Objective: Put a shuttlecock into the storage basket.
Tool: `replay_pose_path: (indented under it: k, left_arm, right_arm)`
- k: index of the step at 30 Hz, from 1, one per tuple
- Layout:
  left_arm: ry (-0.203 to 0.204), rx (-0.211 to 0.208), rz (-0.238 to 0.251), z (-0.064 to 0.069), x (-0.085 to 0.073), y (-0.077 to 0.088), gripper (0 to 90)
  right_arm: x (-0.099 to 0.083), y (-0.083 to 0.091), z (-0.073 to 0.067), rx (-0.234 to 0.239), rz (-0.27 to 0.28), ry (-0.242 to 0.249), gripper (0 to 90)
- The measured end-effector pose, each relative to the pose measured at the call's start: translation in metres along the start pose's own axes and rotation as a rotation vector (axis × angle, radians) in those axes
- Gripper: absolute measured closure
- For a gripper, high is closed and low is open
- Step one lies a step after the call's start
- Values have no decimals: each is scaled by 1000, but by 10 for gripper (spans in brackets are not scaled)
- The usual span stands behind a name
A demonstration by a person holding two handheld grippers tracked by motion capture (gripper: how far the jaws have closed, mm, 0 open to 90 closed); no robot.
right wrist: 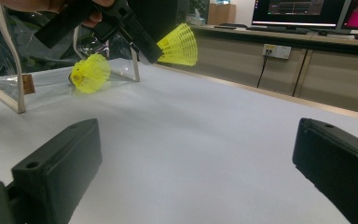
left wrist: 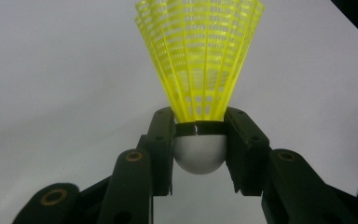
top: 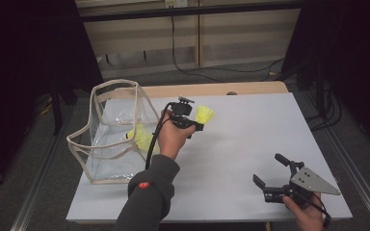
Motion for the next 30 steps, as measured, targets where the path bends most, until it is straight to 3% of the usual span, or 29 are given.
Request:
replay_pose_path:
  k: [30]
  left_arm:
    - [16,22,11,-2,22,44,647]
  right_arm:
    - [0,0,-1,1,-3,8,12]
Point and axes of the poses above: each handheld gripper's, and its own axes: y roughly backward along the jaws, x roughly out of its top, z roughly to its right, the point moved 7 cm from there along -y, roughly forward along the jaws, and after that the axes turned 15 degrees about -y, right-handed, at the moved point
